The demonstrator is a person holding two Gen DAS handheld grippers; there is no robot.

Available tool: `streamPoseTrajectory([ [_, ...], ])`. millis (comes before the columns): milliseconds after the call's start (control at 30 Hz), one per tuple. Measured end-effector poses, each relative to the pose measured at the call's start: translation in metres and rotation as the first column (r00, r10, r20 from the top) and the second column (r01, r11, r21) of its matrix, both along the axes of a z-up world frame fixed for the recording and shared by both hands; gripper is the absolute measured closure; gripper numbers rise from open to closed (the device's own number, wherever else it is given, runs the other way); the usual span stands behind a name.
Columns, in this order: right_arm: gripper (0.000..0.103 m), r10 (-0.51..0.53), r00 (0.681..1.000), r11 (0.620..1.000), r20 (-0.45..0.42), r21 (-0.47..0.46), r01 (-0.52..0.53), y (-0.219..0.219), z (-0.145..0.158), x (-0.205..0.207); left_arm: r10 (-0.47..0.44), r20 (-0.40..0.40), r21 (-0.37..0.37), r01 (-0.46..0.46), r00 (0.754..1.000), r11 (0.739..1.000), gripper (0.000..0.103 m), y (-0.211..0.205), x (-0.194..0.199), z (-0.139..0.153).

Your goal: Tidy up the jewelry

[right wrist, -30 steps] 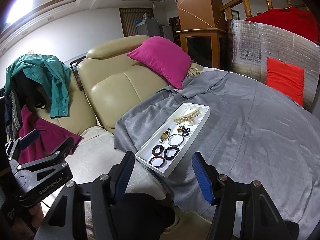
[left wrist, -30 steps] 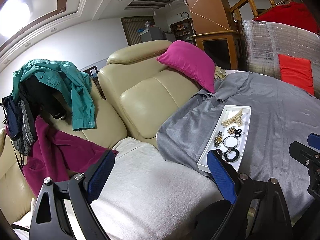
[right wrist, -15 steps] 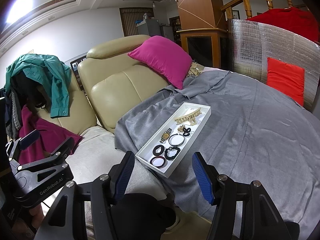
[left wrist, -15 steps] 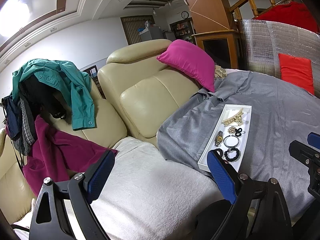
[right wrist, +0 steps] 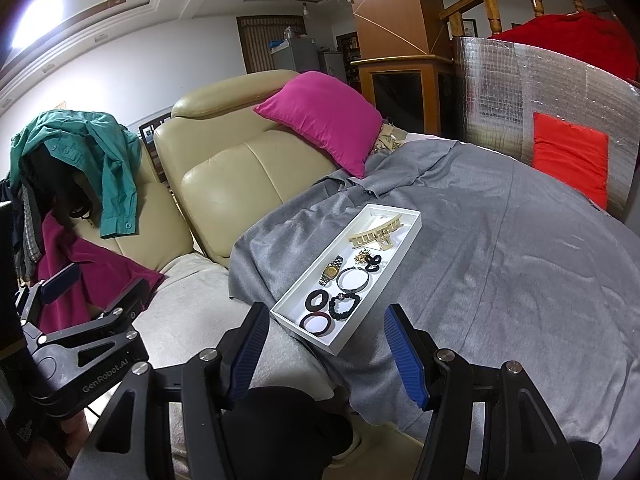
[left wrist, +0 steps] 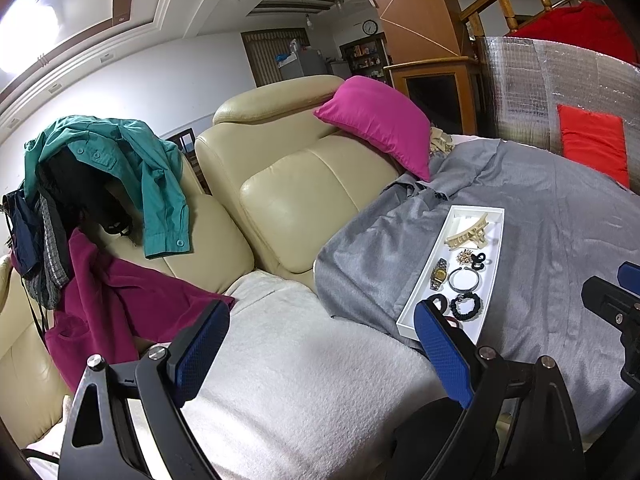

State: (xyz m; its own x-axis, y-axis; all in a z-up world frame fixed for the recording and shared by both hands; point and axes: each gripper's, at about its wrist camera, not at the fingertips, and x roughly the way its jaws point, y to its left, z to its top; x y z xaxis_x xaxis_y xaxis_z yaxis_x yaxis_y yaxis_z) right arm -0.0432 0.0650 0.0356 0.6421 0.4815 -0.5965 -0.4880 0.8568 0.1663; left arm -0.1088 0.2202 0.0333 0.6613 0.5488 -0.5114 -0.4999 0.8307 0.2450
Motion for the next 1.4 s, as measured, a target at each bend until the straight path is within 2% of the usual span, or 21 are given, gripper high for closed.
streamPoseTrajectory([
  [867, 0.039, -0.002, 1.000, 1.000, 0.001, 0.001, 0.002, 0.000, 0.000, 0.000, -0.003, -0.008, -0.002, 0.003, 1.000, 1.000, 0.010, 0.004, 0.000, -0.002],
  [1400, 0.039, -0.009, 1.000, 1.000, 0.015, -0.029, 0.010, 0.016, 0.003, 0.010, 0.007, -0.007, -0.005, -0.007, 1.000, 1.000, 0.010, 0.009, 0.001, -0.004],
])
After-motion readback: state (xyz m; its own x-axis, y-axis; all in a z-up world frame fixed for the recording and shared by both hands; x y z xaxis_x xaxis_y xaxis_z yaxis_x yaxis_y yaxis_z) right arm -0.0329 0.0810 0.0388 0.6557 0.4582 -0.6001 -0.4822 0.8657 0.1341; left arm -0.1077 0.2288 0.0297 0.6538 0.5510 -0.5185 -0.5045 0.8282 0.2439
